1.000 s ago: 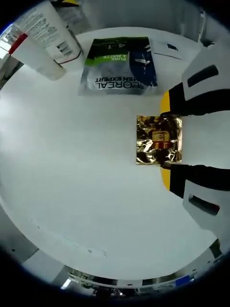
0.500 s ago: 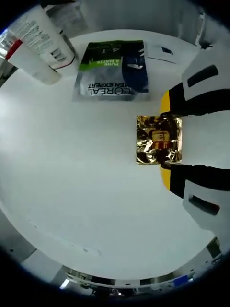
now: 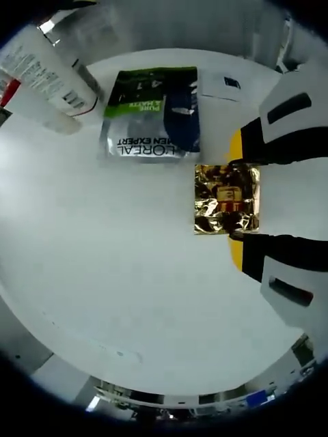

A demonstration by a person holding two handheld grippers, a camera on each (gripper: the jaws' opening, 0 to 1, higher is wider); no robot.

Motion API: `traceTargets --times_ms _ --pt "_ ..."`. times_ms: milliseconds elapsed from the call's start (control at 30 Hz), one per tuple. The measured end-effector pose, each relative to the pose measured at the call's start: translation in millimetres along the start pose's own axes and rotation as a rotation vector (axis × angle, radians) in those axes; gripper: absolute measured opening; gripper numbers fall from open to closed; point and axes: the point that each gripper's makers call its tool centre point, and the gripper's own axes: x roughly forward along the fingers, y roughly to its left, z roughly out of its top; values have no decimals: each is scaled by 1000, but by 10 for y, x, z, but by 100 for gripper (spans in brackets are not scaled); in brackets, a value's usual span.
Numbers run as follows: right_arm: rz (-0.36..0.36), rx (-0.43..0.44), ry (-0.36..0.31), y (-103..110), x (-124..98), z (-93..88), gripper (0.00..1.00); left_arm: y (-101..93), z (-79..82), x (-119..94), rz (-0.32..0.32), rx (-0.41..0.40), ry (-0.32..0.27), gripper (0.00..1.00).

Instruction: Arrange the skincare products in the storage area until every visible bottle or jar stands upright without overlapping.

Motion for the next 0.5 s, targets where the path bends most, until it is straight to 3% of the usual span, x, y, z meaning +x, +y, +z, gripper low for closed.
traceTargets --times_ms 500 --pt "-11 -32 -21 40 -141 61 100 -421 -82 -51 -13 -1 -5 36"
